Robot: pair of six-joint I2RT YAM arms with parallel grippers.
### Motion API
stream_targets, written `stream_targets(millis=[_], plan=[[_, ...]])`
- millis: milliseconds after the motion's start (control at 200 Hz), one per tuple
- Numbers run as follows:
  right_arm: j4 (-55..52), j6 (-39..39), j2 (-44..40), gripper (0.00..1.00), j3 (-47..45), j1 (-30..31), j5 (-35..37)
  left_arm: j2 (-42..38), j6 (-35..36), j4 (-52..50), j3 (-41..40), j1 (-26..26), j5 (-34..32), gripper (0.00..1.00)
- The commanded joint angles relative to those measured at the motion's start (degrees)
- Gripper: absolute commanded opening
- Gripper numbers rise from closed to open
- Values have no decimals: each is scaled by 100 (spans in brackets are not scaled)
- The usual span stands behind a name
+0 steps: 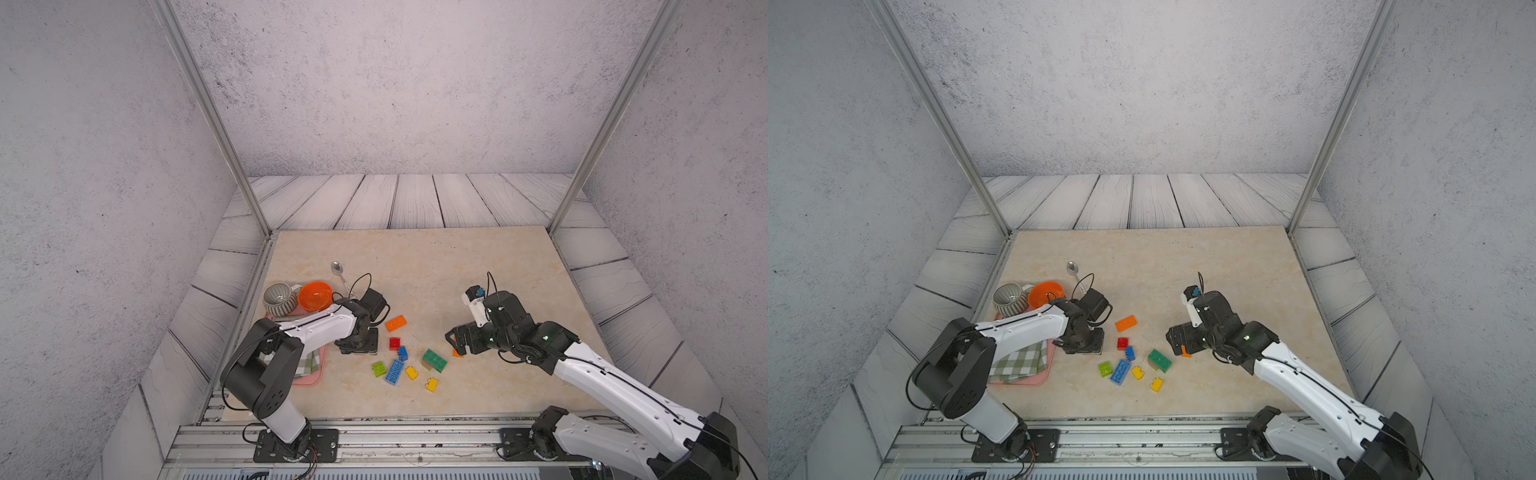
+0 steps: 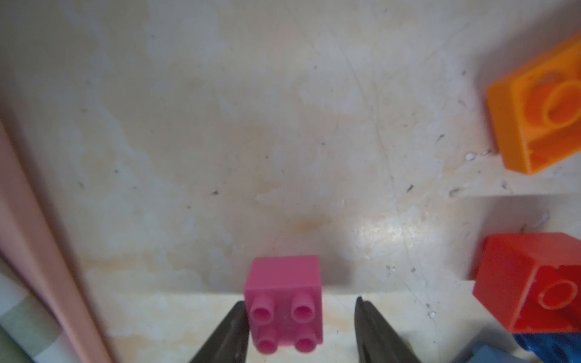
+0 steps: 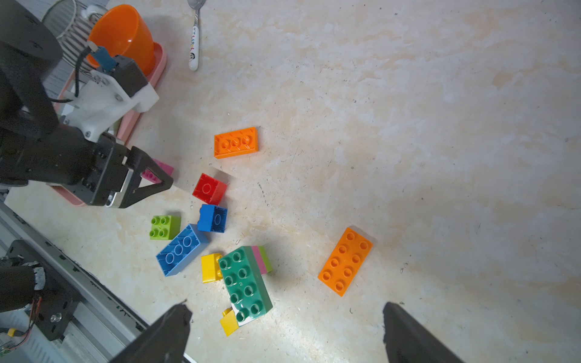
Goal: Assemble the letter p with lego
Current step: Pick up the lego brick from the center of the board.
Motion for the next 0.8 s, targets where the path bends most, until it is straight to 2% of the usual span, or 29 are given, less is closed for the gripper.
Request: stream_targets(millis=[0,275,385,485,616,796], plan=[[-2,-26,34,99,-4,-21,12,63,76,58,-17,107,153,56],[-19,-39,56,99,8,-14,45,190,110,62,47,169,193,46],[-13,-52,85,99,1,-20,30,214,115,45,49,175,153,38],[-6,-50,103,99,5,-14,21,234,156,-18,89,169,151,26],[-20,-42,122,99,17,-19,47,163,218,-224,241,106,162,16],[-91,-22,134,99,70,-19,221,5,259,-726,722,-250,154,13]])
